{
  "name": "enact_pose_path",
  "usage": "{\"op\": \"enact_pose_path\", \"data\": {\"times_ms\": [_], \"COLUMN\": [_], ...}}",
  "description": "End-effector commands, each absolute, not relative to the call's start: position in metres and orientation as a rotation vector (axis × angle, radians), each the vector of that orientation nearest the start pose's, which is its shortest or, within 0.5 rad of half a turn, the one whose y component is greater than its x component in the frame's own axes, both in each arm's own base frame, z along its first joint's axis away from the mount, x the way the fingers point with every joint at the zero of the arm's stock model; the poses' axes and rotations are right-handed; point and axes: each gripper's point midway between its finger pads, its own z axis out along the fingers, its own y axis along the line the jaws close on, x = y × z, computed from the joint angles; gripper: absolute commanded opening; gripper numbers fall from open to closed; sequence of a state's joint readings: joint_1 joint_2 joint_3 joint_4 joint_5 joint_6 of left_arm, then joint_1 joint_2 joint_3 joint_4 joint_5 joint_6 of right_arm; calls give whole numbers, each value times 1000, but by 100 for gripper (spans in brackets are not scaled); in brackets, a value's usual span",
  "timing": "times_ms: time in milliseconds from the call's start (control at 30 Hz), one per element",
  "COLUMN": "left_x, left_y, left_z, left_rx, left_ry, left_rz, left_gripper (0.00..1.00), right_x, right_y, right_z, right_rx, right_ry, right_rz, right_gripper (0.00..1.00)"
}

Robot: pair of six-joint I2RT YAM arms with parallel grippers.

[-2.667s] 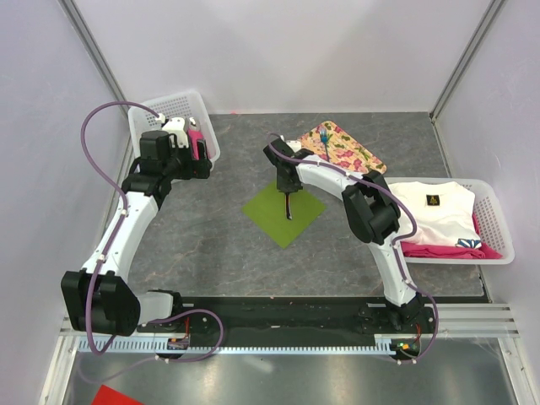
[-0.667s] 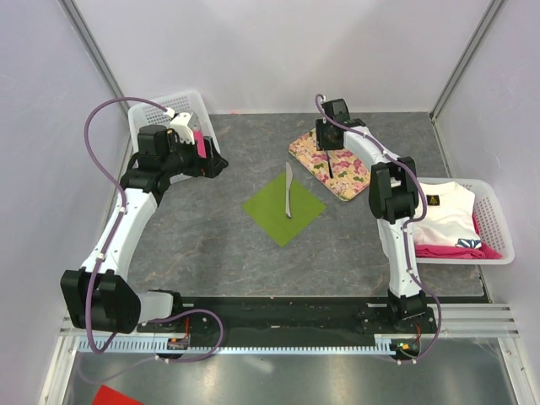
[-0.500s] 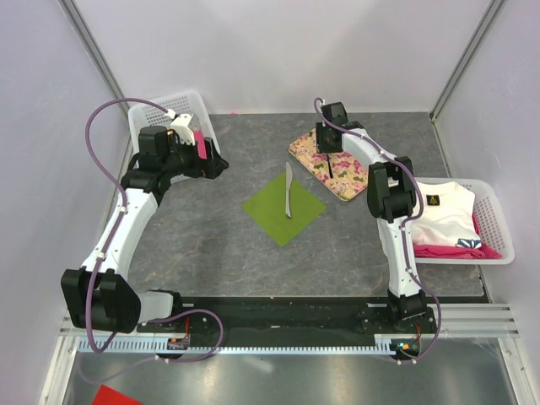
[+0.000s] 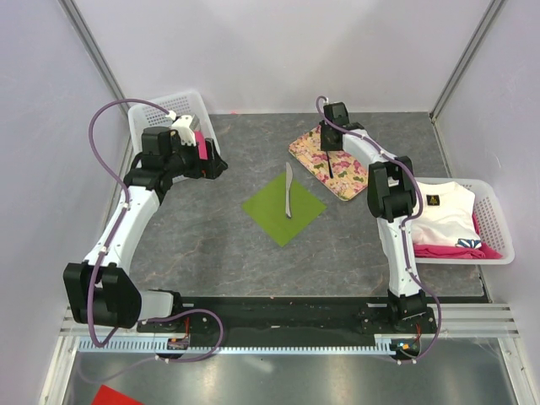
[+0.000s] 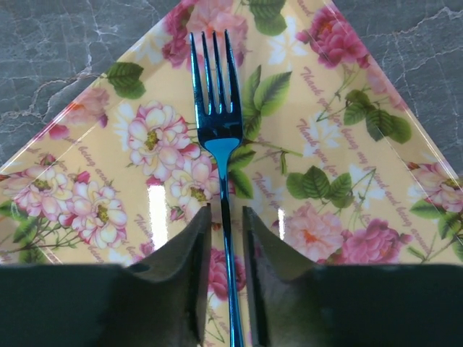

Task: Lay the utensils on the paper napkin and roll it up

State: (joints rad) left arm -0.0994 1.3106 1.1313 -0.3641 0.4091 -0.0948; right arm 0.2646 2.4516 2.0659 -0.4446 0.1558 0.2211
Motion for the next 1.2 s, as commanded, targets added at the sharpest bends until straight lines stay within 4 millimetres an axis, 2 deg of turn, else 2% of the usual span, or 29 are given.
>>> {"op": "enact_pose_path", "data": {"times_ms": [0, 33, 100, 167, 200, 267, 300, 367, 467, 500, 600, 633, 700, 733, 800, 833, 867, 933, 967, 1067, 1167], "left_x": [381, 381, 381, 381, 380, 379, 380, 381, 381, 381, 382, 382, 382, 383, 384, 384, 383, 384, 382, 383, 383], "left_y": [-107, -107, -107, -106, -106, -106, -103, -101, -96, -94, -94, -94, -93, -92, -89, -89, -87, -88, -88, -87, -87], "left_z": [236, 238, 238, 240, 240, 243, 242, 243, 243, 245, 246, 246, 243, 243, 242, 242, 238, 253, 249, 254, 247], "left_rx": [242, 242, 242, 246, 248, 249, 243, 242, 237, 232, 236, 236, 229, 224, 200, 189, 174, 172, 174, 184, 179], "left_ry": [2058, 2055, 2055, 2048, 2048, 2046, 2049, 2049, 2054, 2052, 2050, 2051, 2066, 2065, 2074, 2069, 2071, 1991, 1984, 1958, 1978], "left_rz": [-517, -512, -512, -510, -510, -504, -488, -469, -436, -424, -419, -416, -412, -407, -400, -398, -394, -398, -397, -390, -394], "left_gripper": [100, 100, 100, 100, 100, 100, 100, 100, 100, 100, 100, 100, 100, 100, 100, 100, 100, 100, 100, 100, 100], "right_x": [588, 587, 584, 582, 583, 577, 579, 572, 565, 561, 535, 519, 506, 493, 484, 475, 471, 465, 463, 454, 448], "right_y": [143, 143, 143, 141, 140, 144, 147, 151, 157, 161, 181, 194, 209, 227, 242, 259, 267, 281, 284, 292, 300], "right_z": [24, 24, 29, 37, 53, 63, 89, 113, 141, 144, 140, 126, 127, 122, 125, 126, 124, 124, 118, 103, 89], "right_rx": [26, 22, 15, 26, 36, 69, 86, 150, 192, 243, 331, 316, 304, 260, 223, 183, 166, 164, 165, 143, 114], "right_ry": [2406, 2409, 2408, 2398, 2373, 2365, 2307, 2263, 2219, 2219, 2250, 2288, 2292, 2310, 2301, 2301, 2304, 2300, 2312, 2336, 2355], "right_rz": [64, 71, 73, 62, 69, 117, 155, 206, 232, 259, 335, 340, 349, 349, 329, 340, 338, 336, 326, 264, 238], "right_gripper": [22, 9, 0, 0, 0, 0, 0, 0, 0, 0, 0, 0, 0, 0, 0, 0, 0, 0, 0, 0, 0]}}
